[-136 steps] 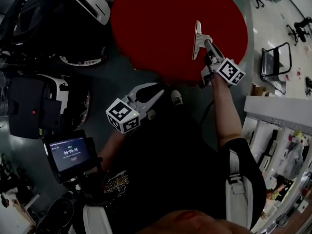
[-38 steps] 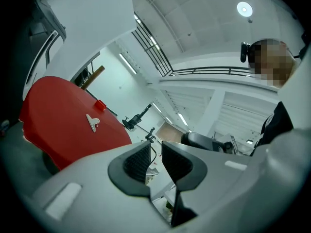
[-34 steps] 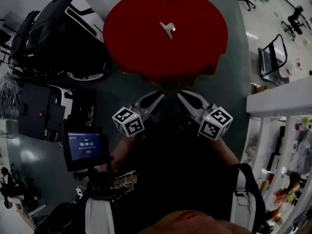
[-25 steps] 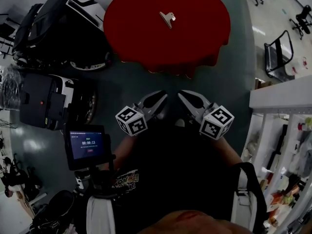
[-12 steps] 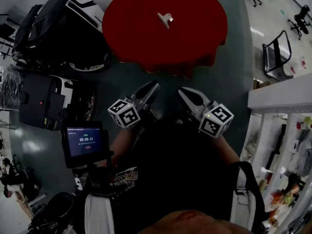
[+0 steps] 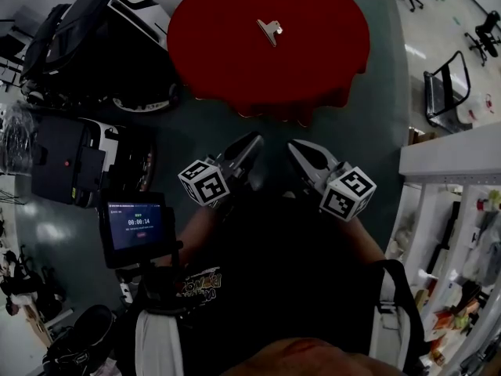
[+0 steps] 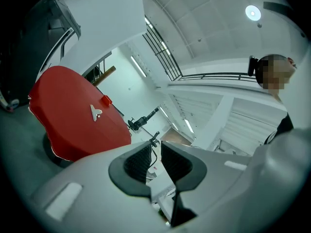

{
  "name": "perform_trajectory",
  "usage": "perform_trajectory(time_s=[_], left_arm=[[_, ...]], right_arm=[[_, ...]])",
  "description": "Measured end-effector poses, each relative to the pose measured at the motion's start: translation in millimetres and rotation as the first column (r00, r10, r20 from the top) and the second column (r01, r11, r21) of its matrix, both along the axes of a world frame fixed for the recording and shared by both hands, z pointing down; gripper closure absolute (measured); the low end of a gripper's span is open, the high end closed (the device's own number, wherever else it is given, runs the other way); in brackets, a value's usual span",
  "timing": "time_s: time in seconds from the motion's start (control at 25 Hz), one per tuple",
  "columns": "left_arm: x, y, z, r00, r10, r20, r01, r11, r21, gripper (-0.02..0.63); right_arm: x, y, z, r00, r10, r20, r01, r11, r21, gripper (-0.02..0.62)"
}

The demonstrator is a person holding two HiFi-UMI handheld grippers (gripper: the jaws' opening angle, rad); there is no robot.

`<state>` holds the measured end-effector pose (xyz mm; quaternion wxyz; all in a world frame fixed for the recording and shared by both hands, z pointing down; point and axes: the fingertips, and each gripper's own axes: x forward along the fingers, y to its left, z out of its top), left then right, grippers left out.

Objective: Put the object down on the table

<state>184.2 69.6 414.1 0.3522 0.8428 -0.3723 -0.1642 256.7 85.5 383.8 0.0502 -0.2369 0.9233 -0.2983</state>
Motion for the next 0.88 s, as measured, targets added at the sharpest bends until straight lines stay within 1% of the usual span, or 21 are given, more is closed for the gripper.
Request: perform_trajectory(time_s=[0.16,0.44,0.88], left_arm=[[1.6,0.7,1.8,1.000,0.007,0.001,-0.007,1.000,-0.002,0.543],[-5.1,0.5,3.8,1.000,-0.008,0.002,0.008,1.000,-0.005,0.543],[-3.0,3.2,-4.3,1.000,0.004,0.012,-0.004,1.000,0.012,0.543]], right_arm=[[-3.3,-1.0,0.3,1.000,-0.011,-0.004,0.011,1.000,0.002,0.591],[-9.3,-1.0,1.4,0.999,-0.032,-0.004,0.032,0.999,0.007,0.592],[-8.8,0.5,-3.5,1.000,-0.030,0.002,0.030,1.000,0.010,0.592]])
